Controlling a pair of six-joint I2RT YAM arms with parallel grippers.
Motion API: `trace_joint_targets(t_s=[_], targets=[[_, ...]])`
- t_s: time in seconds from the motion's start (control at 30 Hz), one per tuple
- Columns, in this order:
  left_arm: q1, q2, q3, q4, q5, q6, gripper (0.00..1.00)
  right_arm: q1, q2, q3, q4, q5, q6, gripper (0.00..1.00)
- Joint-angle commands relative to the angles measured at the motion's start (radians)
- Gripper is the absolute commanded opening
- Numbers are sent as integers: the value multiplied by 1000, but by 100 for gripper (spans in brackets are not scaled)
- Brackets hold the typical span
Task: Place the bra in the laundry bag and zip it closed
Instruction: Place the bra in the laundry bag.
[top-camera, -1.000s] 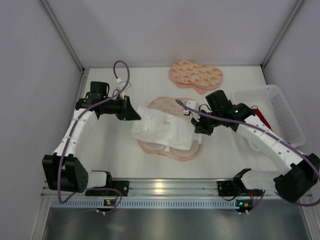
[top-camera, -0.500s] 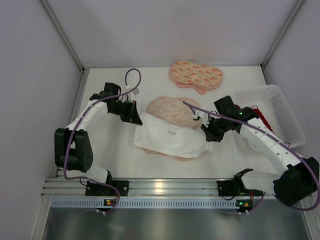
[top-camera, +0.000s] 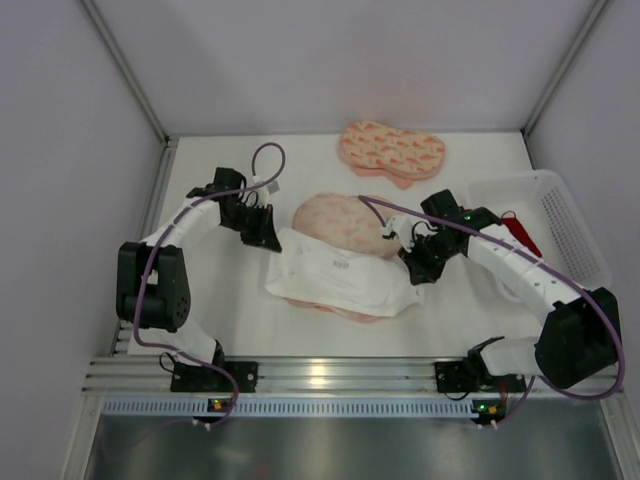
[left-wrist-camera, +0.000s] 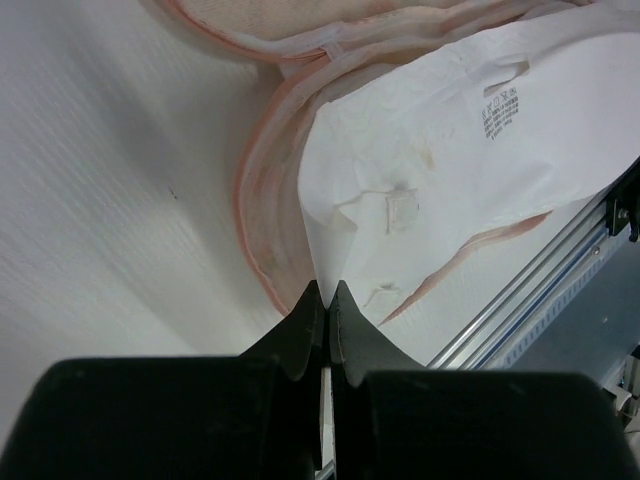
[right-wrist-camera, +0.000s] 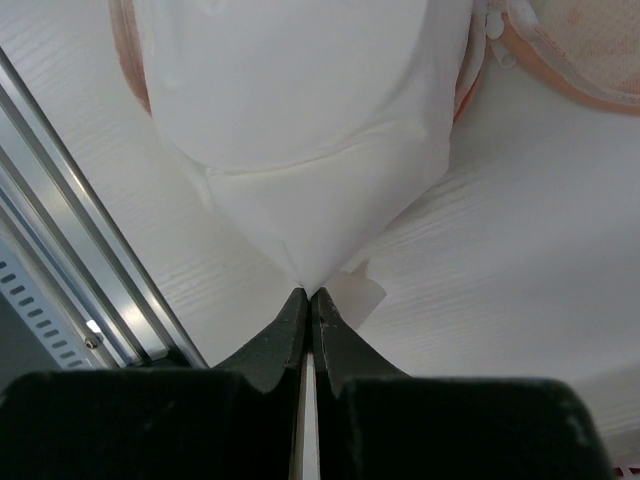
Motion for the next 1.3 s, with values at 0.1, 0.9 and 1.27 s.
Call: trace_joint_targets(t_s=[0.1, 0.9, 1.27], targets=[[-10, 36, 13, 76, 9, -13, 7, -6, 14, 7, 51, 16, 7, 0], [-79, -34, -103, 127, -149, 8, 40, -4, 52, 25, 36, -2, 51, 0], [-101, 62, -103, 135, -183, 22, 38, -4, 66, 25, 36, 4, 53, 0]])
